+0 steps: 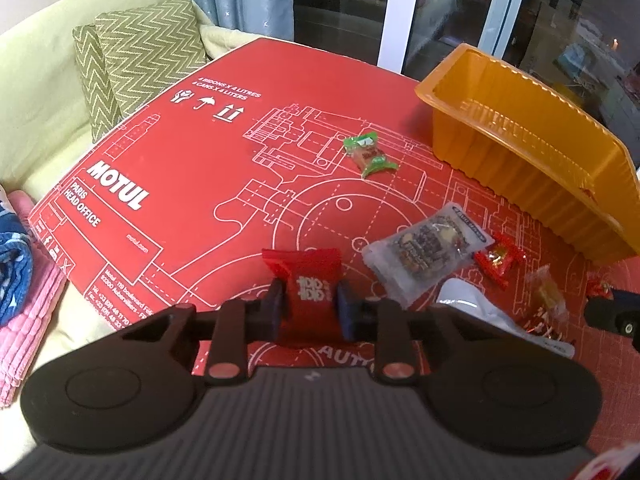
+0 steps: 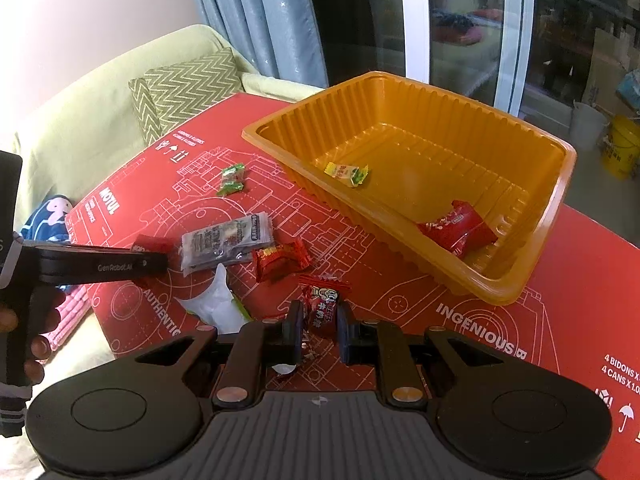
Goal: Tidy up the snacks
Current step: 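Grasp a red candy with the right tool while the left tool grasps a red packet, then carry both red candies over the orange tray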
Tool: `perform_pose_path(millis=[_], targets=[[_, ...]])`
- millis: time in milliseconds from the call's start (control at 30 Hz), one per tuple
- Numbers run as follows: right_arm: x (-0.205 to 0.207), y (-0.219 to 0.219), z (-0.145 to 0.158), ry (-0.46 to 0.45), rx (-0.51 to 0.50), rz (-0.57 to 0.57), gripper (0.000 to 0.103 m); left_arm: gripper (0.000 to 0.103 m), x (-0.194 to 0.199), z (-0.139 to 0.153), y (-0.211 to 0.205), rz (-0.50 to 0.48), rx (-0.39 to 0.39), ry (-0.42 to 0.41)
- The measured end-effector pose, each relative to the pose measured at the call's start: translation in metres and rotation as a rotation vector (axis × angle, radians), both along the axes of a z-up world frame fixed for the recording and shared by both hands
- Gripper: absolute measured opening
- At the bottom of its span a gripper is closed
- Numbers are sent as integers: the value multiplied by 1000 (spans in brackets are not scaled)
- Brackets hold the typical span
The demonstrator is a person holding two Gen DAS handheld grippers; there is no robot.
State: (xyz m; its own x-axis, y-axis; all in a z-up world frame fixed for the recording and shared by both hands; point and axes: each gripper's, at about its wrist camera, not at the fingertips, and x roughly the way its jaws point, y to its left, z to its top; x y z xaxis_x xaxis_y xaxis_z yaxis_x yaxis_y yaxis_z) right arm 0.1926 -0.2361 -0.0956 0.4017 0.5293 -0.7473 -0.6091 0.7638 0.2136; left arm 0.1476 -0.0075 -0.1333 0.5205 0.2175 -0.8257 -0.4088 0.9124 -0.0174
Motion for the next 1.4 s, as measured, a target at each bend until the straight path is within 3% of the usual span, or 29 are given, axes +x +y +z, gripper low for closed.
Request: perform_pose_path(millis=[467, 733, 1033, 1400], targets=[[-4, 1, 11, -18, 30, 6, 17, 24, -12, 27, 3, -12, 13, -30], [0, -2, 31, -40, 96, -10, 17, 24, -5, 65, -8, -85, 17, -120], [29, -8, 55, -87, 149, -72, 17, 24, 45, 93, -37, -241, 8, -202], [93, -27, 47, -75, 138, -227, 17, 24, 134, 77, -82, -399, -35, -170]])
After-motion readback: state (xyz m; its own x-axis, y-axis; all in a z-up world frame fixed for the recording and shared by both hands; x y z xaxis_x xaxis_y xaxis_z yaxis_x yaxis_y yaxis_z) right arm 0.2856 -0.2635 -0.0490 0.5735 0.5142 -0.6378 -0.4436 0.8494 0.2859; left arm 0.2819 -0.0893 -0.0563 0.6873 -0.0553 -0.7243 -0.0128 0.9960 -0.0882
